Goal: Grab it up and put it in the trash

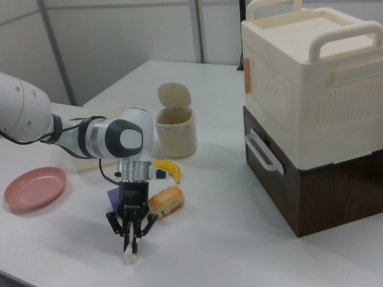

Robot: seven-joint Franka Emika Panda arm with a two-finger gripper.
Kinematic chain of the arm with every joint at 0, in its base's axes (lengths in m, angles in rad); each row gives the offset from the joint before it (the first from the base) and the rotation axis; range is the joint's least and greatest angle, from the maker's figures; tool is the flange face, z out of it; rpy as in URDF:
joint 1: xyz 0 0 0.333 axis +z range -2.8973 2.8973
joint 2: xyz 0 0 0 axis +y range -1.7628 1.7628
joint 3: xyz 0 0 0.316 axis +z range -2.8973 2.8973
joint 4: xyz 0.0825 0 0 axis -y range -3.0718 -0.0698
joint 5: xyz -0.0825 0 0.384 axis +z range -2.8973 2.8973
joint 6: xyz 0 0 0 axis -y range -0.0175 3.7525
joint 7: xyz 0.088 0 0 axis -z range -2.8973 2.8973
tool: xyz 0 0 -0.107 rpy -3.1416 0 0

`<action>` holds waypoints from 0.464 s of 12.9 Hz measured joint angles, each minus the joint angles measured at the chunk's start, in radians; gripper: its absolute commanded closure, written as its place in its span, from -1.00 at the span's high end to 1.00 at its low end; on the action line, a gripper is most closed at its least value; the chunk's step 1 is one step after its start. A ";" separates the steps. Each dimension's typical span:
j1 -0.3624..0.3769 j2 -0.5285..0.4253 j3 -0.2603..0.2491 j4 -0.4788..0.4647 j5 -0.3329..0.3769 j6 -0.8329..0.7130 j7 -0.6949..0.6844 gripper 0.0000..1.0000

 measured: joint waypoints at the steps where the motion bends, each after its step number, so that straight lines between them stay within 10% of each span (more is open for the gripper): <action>1: 0.000 0.000 0.000 0.000 0.000 0.000 0.000 -1.00; 6: -0.001 -0.005 0.000 0.023 0.000 -0.013 0.000 -1.00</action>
